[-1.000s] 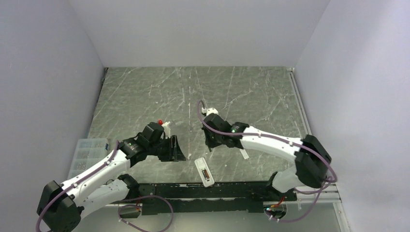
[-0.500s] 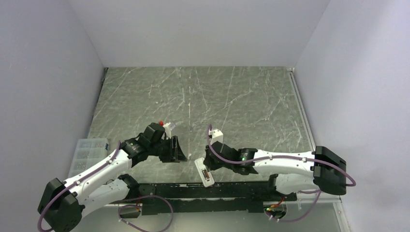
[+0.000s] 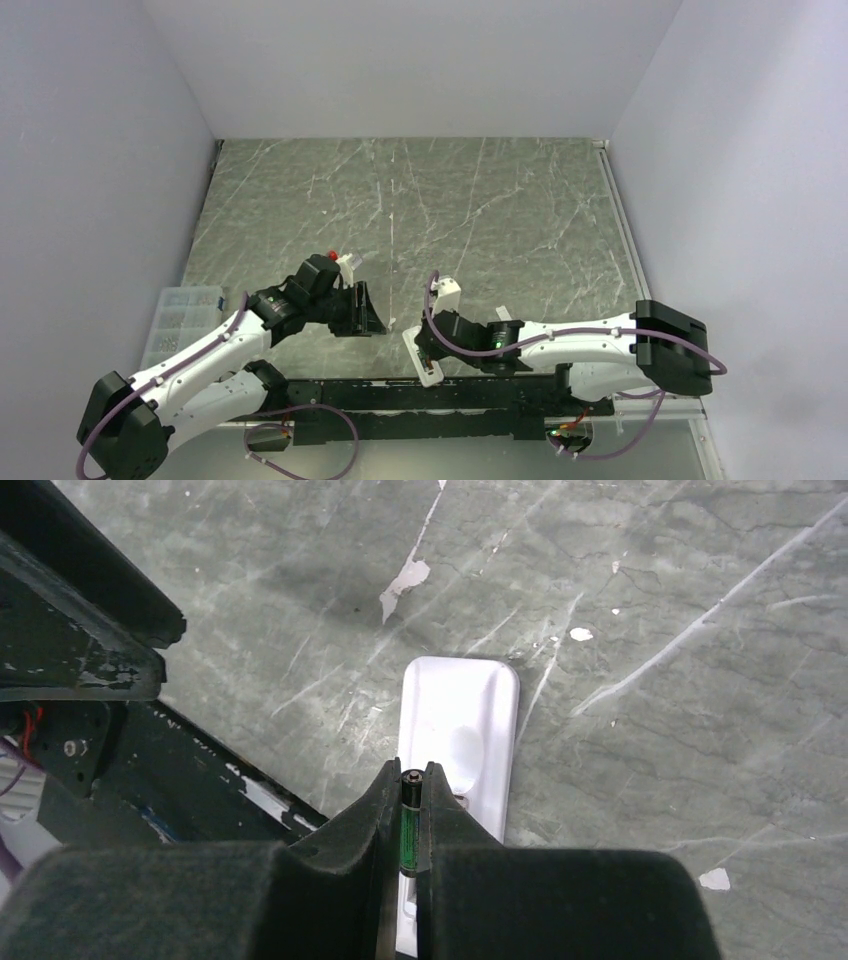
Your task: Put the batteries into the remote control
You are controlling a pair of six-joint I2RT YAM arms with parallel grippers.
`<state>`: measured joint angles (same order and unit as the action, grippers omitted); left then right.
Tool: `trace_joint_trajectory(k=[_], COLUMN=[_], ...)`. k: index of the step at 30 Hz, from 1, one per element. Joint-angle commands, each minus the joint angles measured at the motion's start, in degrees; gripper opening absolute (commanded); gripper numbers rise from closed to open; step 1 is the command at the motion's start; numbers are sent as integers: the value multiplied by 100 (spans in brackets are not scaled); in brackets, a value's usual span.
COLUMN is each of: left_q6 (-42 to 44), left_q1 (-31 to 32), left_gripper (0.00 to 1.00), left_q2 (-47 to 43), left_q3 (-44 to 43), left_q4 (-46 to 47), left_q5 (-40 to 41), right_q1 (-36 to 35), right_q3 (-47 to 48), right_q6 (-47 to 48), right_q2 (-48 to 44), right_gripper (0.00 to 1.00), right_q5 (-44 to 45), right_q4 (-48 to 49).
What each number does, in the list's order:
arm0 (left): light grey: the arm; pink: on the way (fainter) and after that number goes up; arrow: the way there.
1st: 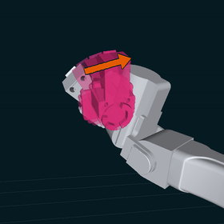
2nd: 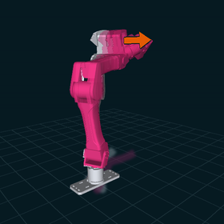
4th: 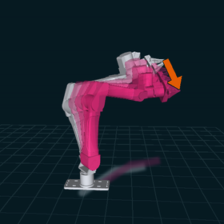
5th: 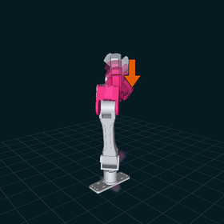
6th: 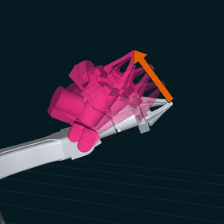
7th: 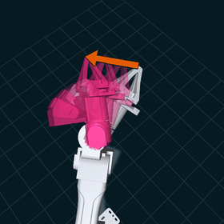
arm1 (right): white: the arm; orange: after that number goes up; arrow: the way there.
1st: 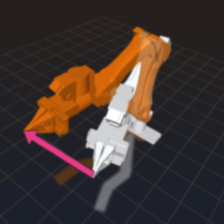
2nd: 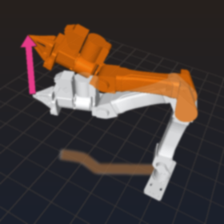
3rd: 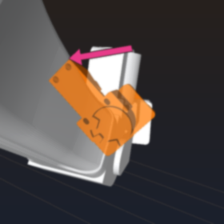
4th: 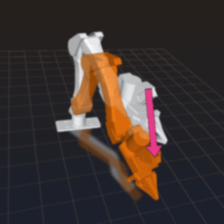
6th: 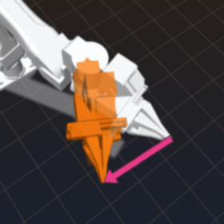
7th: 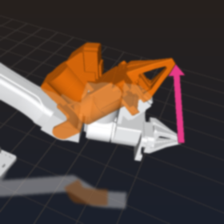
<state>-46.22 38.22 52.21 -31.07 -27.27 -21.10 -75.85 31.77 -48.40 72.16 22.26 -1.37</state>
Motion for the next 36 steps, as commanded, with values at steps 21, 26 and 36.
trace_joint_trajectory(k=[21, 26, 36], left_q6=[14, 7, -2], left_q1=[-9, -7, -8], left_gripper=[49, 49, 49], left_q2=[-83, -82, -132], left_q3=[-15, 4, 32], left_q4=[89, 114, 118], left_q5=[-51, -60, -56], right_q1=[-316, -472, -879], right_q3=[-602, -670, -688], right_q6=[-264, -241, -464], right_q2=[113, 24, 13], right_gripper=[0, 0, 14], right_q5=[758, 916, 1392], right_q4=[816, 835, 612])
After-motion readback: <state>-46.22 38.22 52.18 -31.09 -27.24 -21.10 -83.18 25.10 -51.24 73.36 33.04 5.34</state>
